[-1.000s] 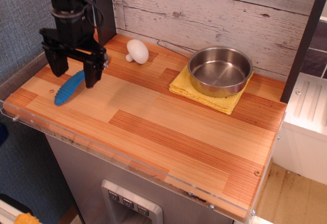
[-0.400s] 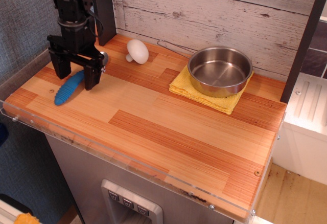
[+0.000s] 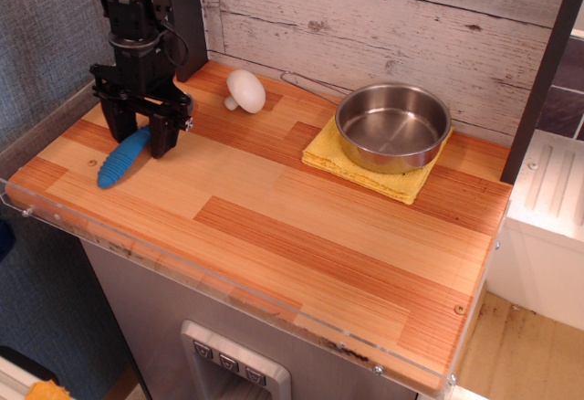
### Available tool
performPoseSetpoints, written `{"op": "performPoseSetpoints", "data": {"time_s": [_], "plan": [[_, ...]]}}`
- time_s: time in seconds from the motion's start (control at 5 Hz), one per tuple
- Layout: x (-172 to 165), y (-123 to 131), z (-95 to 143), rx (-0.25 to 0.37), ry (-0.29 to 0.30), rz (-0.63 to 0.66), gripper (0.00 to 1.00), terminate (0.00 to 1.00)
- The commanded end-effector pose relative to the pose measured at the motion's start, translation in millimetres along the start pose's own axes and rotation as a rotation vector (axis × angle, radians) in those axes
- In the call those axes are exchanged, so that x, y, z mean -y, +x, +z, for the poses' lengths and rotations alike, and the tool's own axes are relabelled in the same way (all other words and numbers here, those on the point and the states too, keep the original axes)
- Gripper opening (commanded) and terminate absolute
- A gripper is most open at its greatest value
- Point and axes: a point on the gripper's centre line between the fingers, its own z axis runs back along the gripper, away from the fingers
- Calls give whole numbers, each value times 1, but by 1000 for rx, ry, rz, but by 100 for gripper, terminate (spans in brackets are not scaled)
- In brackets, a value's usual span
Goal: Put the spoon at the lower left corner of the sponge with a bowl on top.
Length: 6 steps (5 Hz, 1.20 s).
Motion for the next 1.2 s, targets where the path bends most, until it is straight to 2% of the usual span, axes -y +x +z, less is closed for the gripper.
{"op": "performPoseSetpoints", "data": {"time_s": [0.0,0.2,0.4,0.8,1.0], "plan": [[-3,-7,10,15,12,33,0,0],[3,-15,28,29,-6,104,0,0],[31,-22,50,8,-16,173,0,0],[101,-19,57,-8,-27,111,0,0],[134,-19,50,-28,2,72,0,0]]}}
